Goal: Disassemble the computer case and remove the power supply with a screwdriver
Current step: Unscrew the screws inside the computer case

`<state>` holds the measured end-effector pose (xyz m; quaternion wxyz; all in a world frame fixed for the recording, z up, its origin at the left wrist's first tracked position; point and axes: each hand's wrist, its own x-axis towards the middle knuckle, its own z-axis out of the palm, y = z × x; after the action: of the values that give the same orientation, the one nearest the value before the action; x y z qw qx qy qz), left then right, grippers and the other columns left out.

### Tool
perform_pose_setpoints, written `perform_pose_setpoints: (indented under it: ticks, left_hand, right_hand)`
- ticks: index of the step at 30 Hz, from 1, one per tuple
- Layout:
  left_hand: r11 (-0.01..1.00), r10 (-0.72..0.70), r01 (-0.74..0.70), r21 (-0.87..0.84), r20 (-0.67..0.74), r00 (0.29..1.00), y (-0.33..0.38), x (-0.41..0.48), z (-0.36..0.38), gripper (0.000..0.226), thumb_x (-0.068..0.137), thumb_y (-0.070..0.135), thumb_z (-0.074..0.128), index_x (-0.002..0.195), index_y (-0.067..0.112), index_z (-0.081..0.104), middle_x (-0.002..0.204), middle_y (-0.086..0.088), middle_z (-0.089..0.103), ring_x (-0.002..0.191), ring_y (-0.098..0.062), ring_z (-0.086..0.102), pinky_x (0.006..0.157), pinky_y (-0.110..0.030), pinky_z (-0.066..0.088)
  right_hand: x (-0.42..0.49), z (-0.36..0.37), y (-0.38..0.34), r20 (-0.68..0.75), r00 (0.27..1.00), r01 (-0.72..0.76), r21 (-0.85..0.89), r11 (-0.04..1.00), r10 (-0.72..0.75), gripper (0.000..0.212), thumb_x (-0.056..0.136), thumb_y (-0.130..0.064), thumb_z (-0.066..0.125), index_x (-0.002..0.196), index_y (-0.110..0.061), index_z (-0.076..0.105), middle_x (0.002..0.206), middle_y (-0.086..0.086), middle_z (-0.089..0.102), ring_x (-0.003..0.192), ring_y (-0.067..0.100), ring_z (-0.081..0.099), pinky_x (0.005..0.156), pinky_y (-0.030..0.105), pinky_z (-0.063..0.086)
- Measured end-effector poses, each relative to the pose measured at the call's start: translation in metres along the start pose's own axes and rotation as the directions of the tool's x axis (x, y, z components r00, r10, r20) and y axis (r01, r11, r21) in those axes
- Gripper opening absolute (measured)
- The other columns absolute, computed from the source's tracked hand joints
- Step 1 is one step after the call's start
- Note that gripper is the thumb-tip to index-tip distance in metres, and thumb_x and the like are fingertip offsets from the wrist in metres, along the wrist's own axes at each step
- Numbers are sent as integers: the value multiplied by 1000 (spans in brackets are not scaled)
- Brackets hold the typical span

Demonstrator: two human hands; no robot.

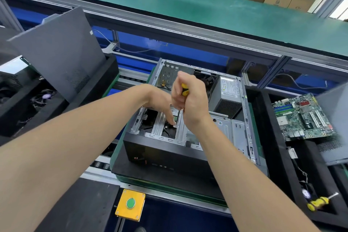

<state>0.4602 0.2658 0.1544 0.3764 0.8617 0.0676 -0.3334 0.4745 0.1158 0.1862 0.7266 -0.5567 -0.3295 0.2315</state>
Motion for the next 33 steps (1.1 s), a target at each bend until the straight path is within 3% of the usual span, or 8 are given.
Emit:
perform_pose_setpoints:
  ticks: [5,11,14,17,20,23,29,33]
  left_hand:
    - [999,-2,1,-38,-31,1000,0,0,2,89,85,28,81,158,28,30,165,6,28,152,-20,20,126,-45,17]
    - [998,-25,22,-55,-43,999,-2,1,2,73,85,24,81,148,15,44,156,-4,43,146,-26,33,124,-49,24]
    - [998,-27,24,-55,-48,998,-2,0,3,91,84,25,83,157,21,30,164,1,29,152,-19,22,126,-46,19]
    - [997,-60,56,-60,-65,996,-5,2,2,96,80,30,86,157,20,30,164,0,31,152,-21,23,126,-47,19]
    - [995,-93,88,-57,-100,991,-7,4,3,105,72,38,90,158,22,30,162,-3,36,151,-28,27,124,-52,24]
    - [999,-34,31,-39,-84,996,-6,1,4,117,69,40,88,161,32,17,168,4,17,155,-23,14,126,-50,18]
    - [1000,-28,27,-15,-39,999,-4,3,0,110,80,32,85,160,39,9,169,9,8,155,-19,7,124,-41,13]
    - [999,-37,37,-22,-22,999,-3,6,-1,109,83,31,84,159,38,6,169,7,5,155,-20,5,120,-37,14]
  right_hand:
    - [10,-4,-5,46,993,-115,81,990,111,49,96,-27,53,52,-20,33,48,-2,25,43,16,20,47,22,21]
    - [19,-15,-7,406,893,-258,106,960,195,48,98,-23,44,51,-22,37,45,-2,22,42,13,13,45,23,14]
    - [22,-17,-7,287,933,-275,179,944,217,34,88,-20,42,55,-19,34,49,-2,18,45,12,10,45,23,11]
    - [16,-11,-3,174,970,-198,151,968,171,25,83,-21,44,60,-13,39,50,2,20,47,17,15,49,36,10]
    - [9,0,-6,71,992,-99,-24,995,100,21,80,-18,51,64,-5,56,55,10,41,54,25,37,52,36,31]
    - [7,8,-11,-187,979,-87,-53,995,75,18,76,-15,59,60,-14,66,62,8,55,59,22,49,53,29,44]
    - [6,14,-2,-409,911,-15,73,997,44,28,72,-15,47,47,-24,39,53,0,31,51,19,22,49,27,20]
    - [13,9,-1,-362,930,-30,79,996,57,24,70,-14,47,50,-21,35,52,-1,27,49,17,18,49,21,21]
